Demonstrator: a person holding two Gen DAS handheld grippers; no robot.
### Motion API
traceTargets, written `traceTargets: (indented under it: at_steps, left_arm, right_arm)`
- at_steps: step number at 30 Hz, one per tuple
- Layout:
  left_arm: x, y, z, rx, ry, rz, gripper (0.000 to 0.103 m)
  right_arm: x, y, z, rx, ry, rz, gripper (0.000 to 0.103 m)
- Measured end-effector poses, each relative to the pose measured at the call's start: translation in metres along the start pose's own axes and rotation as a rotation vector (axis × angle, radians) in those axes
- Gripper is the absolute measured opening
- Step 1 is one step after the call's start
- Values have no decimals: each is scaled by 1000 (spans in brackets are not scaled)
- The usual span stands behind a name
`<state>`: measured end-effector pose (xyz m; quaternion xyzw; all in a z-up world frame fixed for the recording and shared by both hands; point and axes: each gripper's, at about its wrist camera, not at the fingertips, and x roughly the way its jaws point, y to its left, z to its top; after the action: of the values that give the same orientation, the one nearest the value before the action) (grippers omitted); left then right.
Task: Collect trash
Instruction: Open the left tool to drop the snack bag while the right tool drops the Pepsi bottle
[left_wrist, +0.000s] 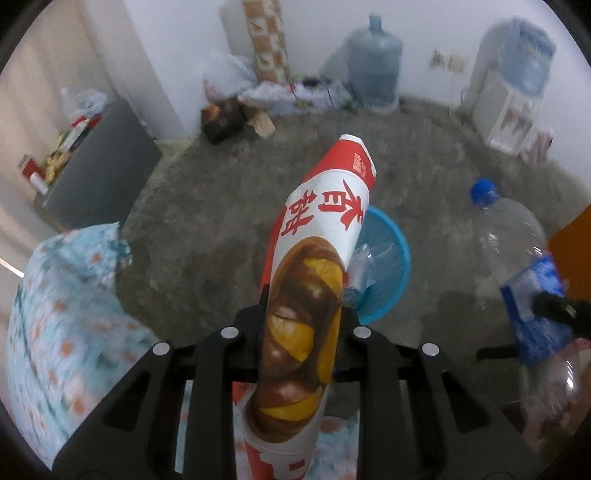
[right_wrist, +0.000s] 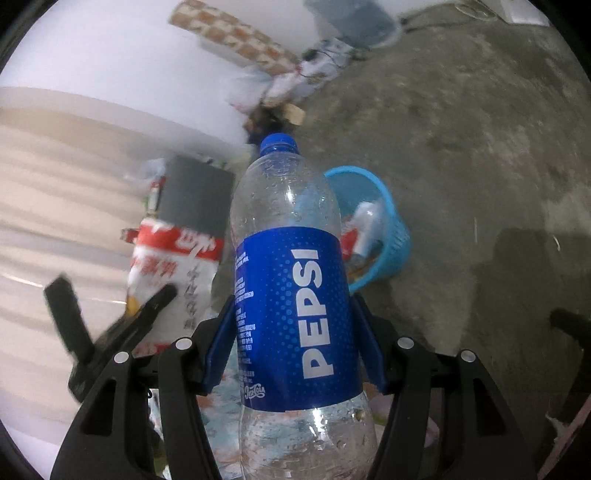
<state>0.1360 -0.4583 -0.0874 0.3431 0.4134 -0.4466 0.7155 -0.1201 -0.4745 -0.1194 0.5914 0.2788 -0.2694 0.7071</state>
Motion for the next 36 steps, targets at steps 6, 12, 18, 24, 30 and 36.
traceTargets:
  at_steps: [6, 12, 18, 24, 30, 36]
  left_arm:
    - [86, -29, 42, 34, 68, -23, 35]
    - [162, -29, 49, -116, 140, -40, 78]
    - [173, -1, 41, -247, 203, -99, 78]
    - [105, 36, 47, -332, 83, -161, 78]
    - [-5, 78, 30, -281, -47, -117, 83]
    - [-111, 128, -47, -251, -122, -64, 83]
  right_arm:
    - [30, -13, 4, 34, 34, -43, 59]
    - [40, -24, 8, 46, 49, -68, 59]
    - [45, -32, 9, 53, 52, -77, 59]
    - [55, -11, 19, 20, 38, -22, 59]
    - [106, 11, 51, 99, 64, 34, 60]
    - [143, 3, 48, 266, 67, 60, 60]
